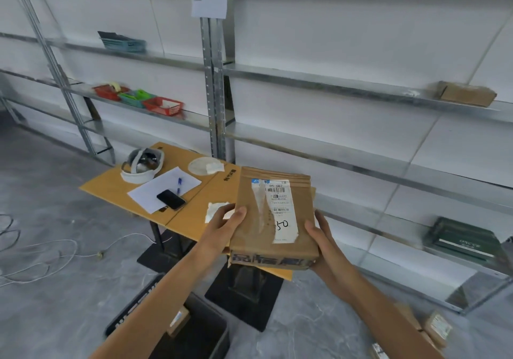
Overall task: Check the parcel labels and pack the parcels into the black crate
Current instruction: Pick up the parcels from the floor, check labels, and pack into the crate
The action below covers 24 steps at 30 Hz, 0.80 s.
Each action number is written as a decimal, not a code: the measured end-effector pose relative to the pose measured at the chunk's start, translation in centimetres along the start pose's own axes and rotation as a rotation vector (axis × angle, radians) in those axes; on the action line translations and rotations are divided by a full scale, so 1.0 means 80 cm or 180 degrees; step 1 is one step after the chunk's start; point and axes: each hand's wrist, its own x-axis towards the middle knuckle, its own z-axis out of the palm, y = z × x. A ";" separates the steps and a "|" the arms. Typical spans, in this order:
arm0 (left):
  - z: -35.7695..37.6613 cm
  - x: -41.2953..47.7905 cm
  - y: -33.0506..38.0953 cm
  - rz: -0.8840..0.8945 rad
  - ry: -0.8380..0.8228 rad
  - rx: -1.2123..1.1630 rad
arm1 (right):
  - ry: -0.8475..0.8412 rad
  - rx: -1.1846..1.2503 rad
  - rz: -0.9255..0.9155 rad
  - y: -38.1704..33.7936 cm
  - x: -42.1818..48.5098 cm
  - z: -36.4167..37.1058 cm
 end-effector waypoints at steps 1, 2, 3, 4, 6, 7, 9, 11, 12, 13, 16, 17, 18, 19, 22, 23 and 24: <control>-0.019 -0.001 0.000 0.0005 0.0011 0.0020 | -0.0019 0.0011 -0.0006 0.004 0.004 0.019; -0.041 -0.001 0.001 0.0012 0.0021 0.0026 | -0.0023 0.0015 0.0008 0.010 0.009 0.040; -0.063 -0.001 0.000 0.0010 0.0028 0.0029 | -0.0008 -0.0002 0.0029 0.016 0.013 0.062; -0.085 0.000 -0.001 -0.0010 0.0026 0.0040 | 0.0018 -0.0030 0.0037 0.024 0.018 0.083; -0.122 0.002 -0.003 -0.0080 -0.0027 0.0070 | 0.0090 -0.0049 0.0021 0.039 0.027 0.120; -0.137 0.005 -0.004 -0.0134 -0.0052 0.0068 | 0.0122 -0.0049 0.0020 0.045 0.031 0.135; -0.165 0.011 -0.008 -0.0247 -0.0077 0.0078 | 0.0166 -0.0074 0.0034 0.056 0.043 0.160; -0.190 0.021 -0.012 -0.0325 -0.0111 0.0104 | 0.0225 -0.0099 0.0043 0.063 0.057 0.178; -0.200 0.027 -0.013 -0.0349 -0.0121 0.0109 | 0.0238 -0.0104 0.0041 0.066 0.065 0.185; -0.209 0.035 -0.015 -0.0365 -0.0133 0.0125 | 0.0237 -0.0115 0.0039 0.069 0.074 0.190; -0.227 0.064 -0.017 -0.0453 -0.0171 0.0175 | 0.0247 -0.0173 0.0092 0.076 0.102 0.201; -0.231 0.076 -0.018 -0.0486 -0.0169 0.0184 | 0.0252 -0.0219 0.0115 0.078 0.113 0.203; -0.236 0.090 -0.020 -0.0517 -0.0158 0.0193 | 0.0258 -0.0262 0.0137 0.081 0.127 0.204; -0.240 0.103 -0.021 -0.0550 -0.0145 0.0202 | 0.0265 -0.0280 0.0157 0.083 0.140 0.203; -0.250 0.139 -0.025 -0.0695 -0.0197 0.0246 | 0.0306 -0.0258 0.0275 0.088 0.180 0.200; -0.253 0.150 -0.025 -0.0742 -0.0226 0.0278 | 0.0312 -0.0243 0.0315 0.090 0.192 0.200; -0.258 0.161 -0.026 -0.0798 -0.0240 0.0309 | 0.0310 -0.0229 0.0383 0.093 0.202 0.200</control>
